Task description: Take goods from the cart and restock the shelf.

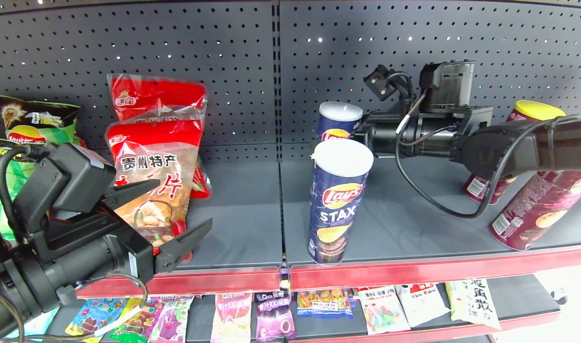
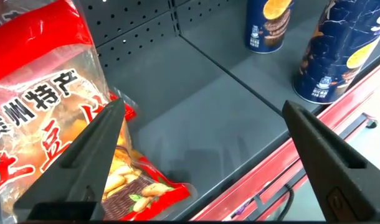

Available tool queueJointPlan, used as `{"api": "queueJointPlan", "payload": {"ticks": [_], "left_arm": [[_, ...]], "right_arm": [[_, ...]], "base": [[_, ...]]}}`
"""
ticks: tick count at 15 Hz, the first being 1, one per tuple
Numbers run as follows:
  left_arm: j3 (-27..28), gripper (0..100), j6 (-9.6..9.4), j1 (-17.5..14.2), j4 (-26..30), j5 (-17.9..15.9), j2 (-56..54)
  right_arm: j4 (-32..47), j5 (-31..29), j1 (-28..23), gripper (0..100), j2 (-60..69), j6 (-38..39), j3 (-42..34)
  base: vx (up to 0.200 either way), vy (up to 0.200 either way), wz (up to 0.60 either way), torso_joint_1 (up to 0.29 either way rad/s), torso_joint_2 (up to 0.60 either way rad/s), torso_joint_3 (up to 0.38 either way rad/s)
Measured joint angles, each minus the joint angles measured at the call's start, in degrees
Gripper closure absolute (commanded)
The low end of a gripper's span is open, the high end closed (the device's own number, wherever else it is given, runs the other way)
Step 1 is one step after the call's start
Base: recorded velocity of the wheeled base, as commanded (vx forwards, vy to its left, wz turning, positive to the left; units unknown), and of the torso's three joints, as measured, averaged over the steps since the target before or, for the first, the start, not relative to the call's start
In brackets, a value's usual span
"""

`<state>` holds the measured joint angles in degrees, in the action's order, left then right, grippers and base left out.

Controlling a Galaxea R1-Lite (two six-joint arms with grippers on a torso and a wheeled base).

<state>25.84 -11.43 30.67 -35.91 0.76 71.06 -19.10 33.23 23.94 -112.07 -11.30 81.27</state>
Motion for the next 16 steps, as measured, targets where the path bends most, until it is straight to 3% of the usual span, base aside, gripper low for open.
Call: {"api": "queueJointPlan", "payload": {"ticks": [3,7,16], "left_arm": [[0.04,0,0.00,0.00,0.06,0.00,-0.02],[-0.18,0,0.00,-0.20,1.46,0.00,-0.02],[0.69,0,0.00,0.00,3.93,-3.21,4.18]], "right_arm": [[-0.05,-0.77,-0.18,0,3.06,-0.02,-4.16],[-0.02,-6.61,-0.79,0,9.01,-0.02,-12.86],[0.06,-9.58,-1.01,0,32.66,-0.02,-40.96]], "base": [[0.000,0.000,0.00,0.000,0.00,0.000],[0.000,0.000,0.00,0.000,0.00,0.000],[0.000,0.000,0.00,0.000,0.00,0.000]]}}
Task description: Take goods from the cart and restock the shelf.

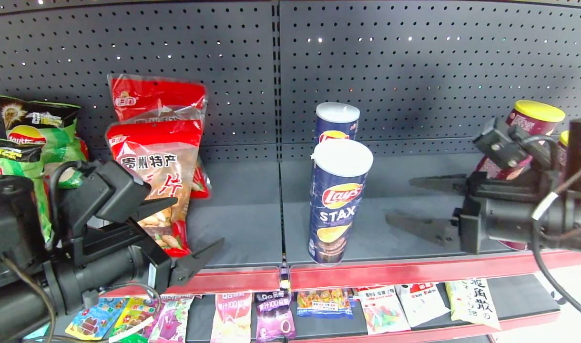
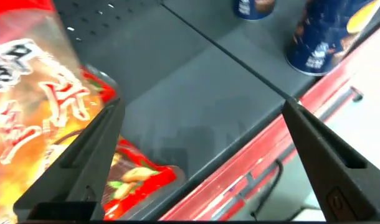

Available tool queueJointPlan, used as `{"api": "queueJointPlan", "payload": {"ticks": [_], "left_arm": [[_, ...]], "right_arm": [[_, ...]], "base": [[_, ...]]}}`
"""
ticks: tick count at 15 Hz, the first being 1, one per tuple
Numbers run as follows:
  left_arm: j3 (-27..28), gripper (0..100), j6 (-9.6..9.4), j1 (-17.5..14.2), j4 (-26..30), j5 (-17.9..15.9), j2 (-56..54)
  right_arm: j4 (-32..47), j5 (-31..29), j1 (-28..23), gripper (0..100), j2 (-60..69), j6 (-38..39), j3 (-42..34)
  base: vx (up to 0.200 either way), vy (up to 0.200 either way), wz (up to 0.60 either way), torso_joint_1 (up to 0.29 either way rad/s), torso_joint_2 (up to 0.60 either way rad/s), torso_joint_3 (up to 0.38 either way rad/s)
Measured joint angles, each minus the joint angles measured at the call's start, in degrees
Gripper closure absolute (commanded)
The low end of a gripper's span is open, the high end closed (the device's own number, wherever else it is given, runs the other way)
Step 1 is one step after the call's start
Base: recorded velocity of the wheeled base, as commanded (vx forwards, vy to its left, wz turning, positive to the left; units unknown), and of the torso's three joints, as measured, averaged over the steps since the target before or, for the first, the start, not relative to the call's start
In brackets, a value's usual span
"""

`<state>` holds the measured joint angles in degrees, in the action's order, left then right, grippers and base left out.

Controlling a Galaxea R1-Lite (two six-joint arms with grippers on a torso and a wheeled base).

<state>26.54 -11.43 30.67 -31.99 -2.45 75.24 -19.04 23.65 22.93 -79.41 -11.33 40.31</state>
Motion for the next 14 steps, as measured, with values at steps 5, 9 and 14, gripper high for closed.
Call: {"api": "queueJointPlan", "payload": {"ticks": [5,9,14], "left_arm": [[3.06,0,-0.11,2.73,-0.20,-2.79,8.72],[13.40,0,-0.02,6.64,-0.02,-2.96,18.59],[15.32,0,-0.41,8.35,0.00,-2.85,23.87]], "right_arm": [[0.13,1.33,1.34,0,20.70,1.62,-17.16],[1.94,-5.91,-4.57,0,34.77,8.18,-21.96],[2.66,-7.49,-11.63,0,39.36,11.73,-19.21]], "base": [[0.000,0.000,0.00,0.000,0.00,0.000],[0.000,0.000,0.00,0.000,0.00,0.000],[0.000,0.000,0.00,0.000,0.00,0.000]]}}
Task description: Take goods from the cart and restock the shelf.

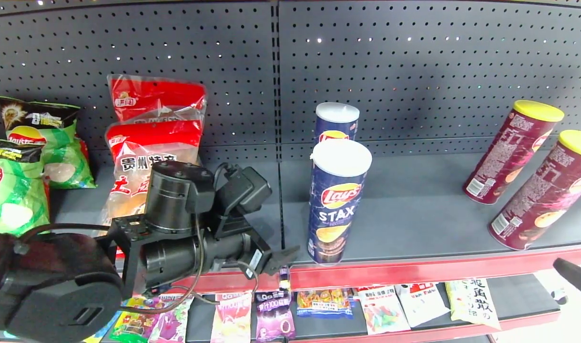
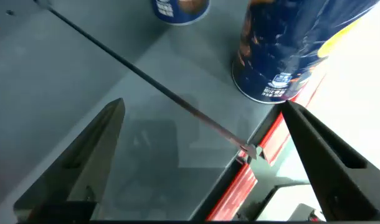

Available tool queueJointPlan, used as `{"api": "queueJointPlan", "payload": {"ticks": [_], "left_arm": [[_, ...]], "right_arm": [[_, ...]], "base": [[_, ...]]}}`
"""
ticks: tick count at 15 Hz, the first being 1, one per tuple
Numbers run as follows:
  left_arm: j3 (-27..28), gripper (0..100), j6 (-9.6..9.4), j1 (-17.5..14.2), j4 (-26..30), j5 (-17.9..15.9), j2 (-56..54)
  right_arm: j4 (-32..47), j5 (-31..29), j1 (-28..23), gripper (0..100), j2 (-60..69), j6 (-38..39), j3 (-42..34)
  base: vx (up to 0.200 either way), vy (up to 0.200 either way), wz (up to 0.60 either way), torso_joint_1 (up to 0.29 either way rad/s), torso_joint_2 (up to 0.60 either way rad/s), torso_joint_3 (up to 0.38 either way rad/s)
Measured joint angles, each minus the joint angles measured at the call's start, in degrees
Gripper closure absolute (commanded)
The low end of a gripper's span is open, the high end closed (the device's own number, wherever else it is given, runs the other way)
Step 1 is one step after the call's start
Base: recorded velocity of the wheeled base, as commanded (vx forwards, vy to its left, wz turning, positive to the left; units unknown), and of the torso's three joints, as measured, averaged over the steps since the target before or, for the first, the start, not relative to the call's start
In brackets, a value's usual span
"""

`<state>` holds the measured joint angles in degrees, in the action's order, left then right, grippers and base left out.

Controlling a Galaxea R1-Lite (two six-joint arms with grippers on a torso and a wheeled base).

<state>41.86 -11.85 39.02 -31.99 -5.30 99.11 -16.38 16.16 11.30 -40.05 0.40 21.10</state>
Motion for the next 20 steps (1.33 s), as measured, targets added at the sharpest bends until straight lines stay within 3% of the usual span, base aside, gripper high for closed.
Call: {"api": "queueJointPlan", "payload": {"ticks": [20], "left_arm": [[5.07,0,-0.02,0.72,-0.15,0.02,6.07]], "right_arm": [[-0.04,-0.02,-0.78,0,0.44,0.13,0.04]], "base": [[0.000,0.000,0.00,0.000,0.00,0.000]]}}
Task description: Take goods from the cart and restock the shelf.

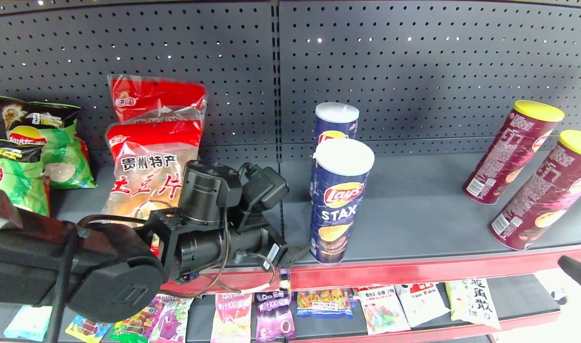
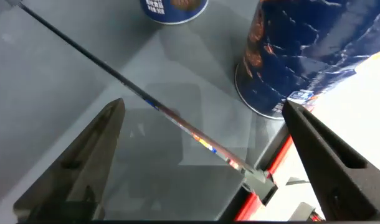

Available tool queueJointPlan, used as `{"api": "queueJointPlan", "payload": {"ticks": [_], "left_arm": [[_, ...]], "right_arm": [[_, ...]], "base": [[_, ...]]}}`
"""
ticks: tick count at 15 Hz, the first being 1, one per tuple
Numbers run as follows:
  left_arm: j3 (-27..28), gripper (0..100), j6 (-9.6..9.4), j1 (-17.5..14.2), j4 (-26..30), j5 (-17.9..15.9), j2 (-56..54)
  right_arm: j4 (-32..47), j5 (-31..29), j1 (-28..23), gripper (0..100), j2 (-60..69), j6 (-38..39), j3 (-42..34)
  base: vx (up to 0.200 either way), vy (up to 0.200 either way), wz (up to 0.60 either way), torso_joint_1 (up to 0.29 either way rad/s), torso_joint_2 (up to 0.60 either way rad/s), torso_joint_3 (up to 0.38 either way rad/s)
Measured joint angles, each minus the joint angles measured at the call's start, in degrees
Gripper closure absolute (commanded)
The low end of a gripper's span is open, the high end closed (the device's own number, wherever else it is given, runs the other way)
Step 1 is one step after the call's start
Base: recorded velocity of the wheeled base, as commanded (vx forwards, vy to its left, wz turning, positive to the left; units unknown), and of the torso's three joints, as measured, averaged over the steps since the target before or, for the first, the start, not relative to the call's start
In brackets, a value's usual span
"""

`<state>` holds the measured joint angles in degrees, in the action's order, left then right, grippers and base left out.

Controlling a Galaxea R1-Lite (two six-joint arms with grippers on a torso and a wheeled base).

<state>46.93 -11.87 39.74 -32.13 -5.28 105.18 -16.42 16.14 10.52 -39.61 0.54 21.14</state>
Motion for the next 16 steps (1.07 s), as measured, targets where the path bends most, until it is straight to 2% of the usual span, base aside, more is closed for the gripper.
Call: {"api": "queueJointPlan", "payload": {"ticks": [6,10,13,15,16], "left_arm": [[0.26,0,0.02,0.24,0.00,-0.07,0.57],[-2.34,0,0.35,-0.77,0.00,0.20,-1.90],[-6.53,0,0.61,-4.00,1.51,0.83,-9.62],[-8.92,0,1.65,-7.83,7.78,2.50,-19.05],[-9.92,0,2.88,-10.03,12.24,4.05,-24.56]], "right_arm": [[0.02,0.00,0.00,0,-0.05,0.00,-0.09],[0.33,0.33,0.11,0,0.02,-0.10,-0.77],[2.28,0.20,0.26,0,1.66,-0.44,-2.62],[5.36,-0.87,-0.79,0,5.35,-0.54,-3.67],[8.77,-1.30,-1.97,0,7.72,-0.54,-3.95]], "base": [[0.000,0.000,0.00,0.000,0.00,0.000],[0.000,0.000,0.00,0.000,0.00,0.000],[0.000,0.000,0.00,0.000,0.00,0.000],[0.000,0.000,0.00,0.000,0.00,0.000],[0.000,0.000,0.00,0.000,0.00,0.000]]}}
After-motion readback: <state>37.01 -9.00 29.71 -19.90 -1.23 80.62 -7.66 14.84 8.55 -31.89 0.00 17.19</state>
